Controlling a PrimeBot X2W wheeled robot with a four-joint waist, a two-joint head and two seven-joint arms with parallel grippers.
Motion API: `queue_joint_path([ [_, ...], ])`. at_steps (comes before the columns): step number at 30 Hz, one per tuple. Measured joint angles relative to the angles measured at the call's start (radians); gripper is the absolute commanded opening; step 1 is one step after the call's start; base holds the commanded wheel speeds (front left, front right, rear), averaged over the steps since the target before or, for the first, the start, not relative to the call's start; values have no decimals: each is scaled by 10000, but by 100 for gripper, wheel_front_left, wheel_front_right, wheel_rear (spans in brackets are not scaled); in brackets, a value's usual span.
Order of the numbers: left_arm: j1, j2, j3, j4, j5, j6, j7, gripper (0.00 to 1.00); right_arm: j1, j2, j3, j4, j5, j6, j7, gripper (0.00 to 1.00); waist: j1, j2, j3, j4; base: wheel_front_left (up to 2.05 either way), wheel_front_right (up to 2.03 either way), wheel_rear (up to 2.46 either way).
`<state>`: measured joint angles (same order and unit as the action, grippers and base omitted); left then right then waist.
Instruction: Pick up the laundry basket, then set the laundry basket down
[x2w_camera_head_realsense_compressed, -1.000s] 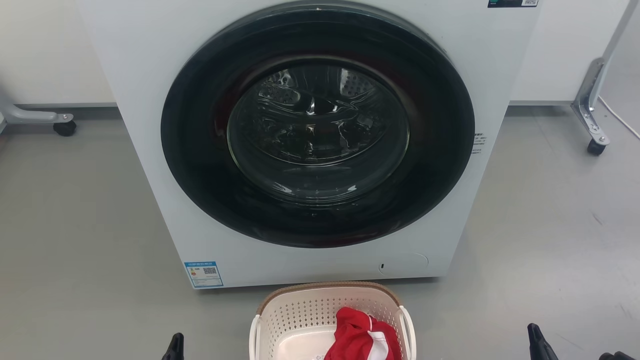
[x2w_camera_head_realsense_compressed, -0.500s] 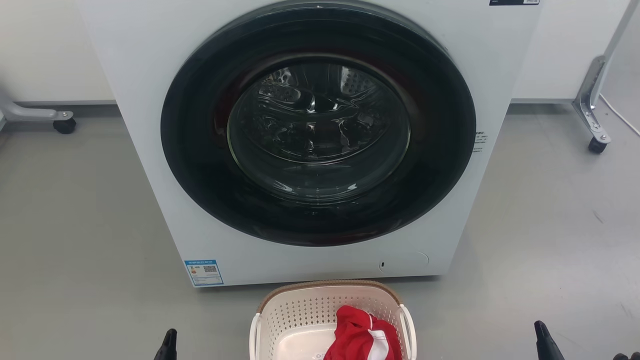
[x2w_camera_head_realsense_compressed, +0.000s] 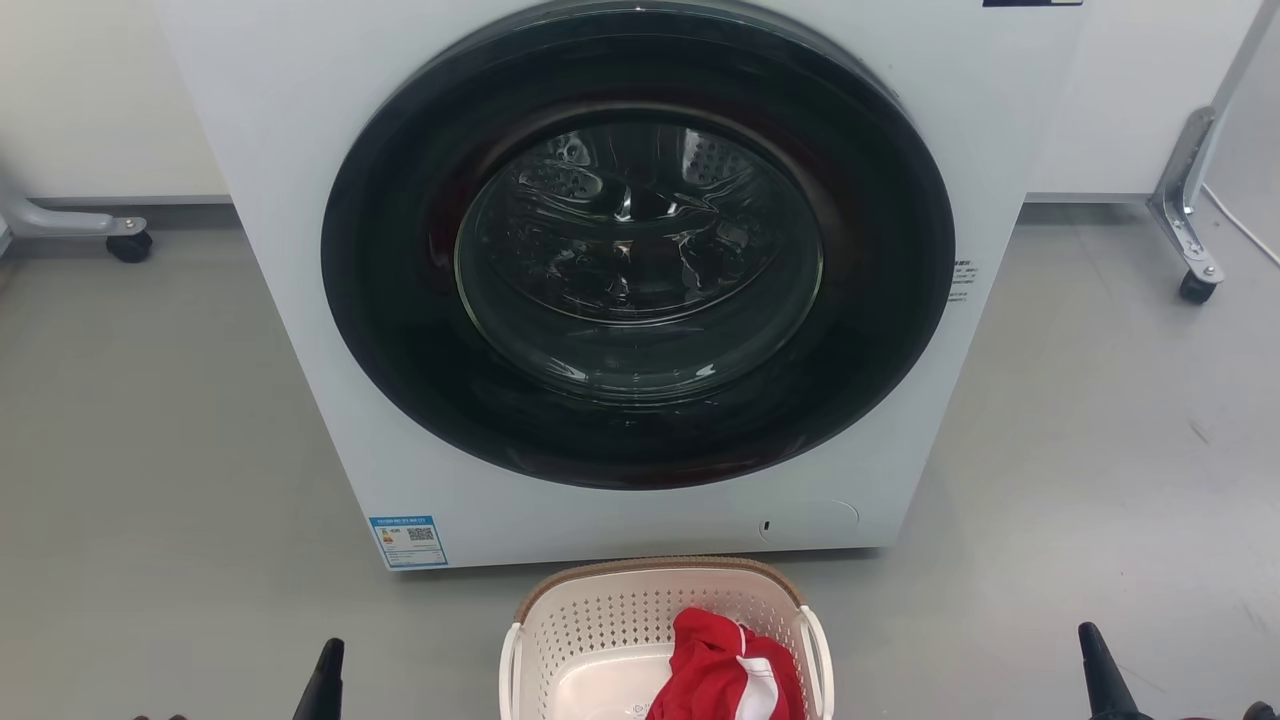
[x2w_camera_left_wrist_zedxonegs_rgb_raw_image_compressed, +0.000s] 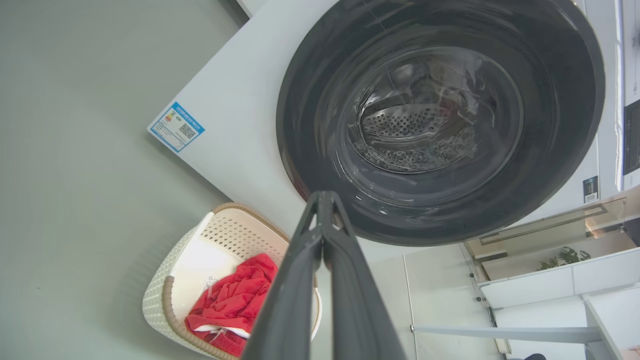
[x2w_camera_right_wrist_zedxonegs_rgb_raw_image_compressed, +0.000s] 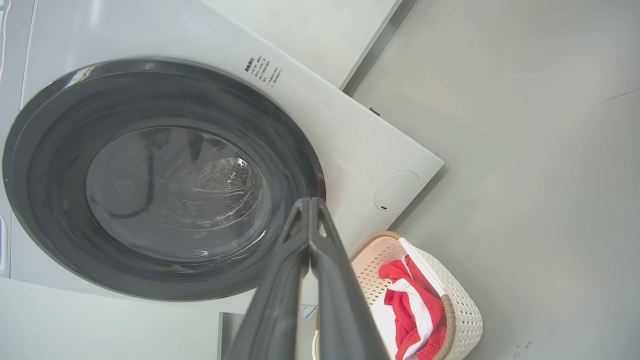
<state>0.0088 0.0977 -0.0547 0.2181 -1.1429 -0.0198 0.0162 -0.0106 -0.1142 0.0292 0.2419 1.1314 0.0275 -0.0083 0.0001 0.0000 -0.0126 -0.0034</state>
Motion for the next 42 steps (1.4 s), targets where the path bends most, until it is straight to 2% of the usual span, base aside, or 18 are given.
queue_joint_path([
  [38,-844,-516,1438,725,-4376,-961,949,0,-686,681,-1586,541,4567,888,1174,0,0,0,144,33,0,0,0],
  [42,-883,-558,1453,736,-4564,-963,972,0,-809,696,-1618,562,4642,915,1218,0,0,0,145,34,0,0,0],
])
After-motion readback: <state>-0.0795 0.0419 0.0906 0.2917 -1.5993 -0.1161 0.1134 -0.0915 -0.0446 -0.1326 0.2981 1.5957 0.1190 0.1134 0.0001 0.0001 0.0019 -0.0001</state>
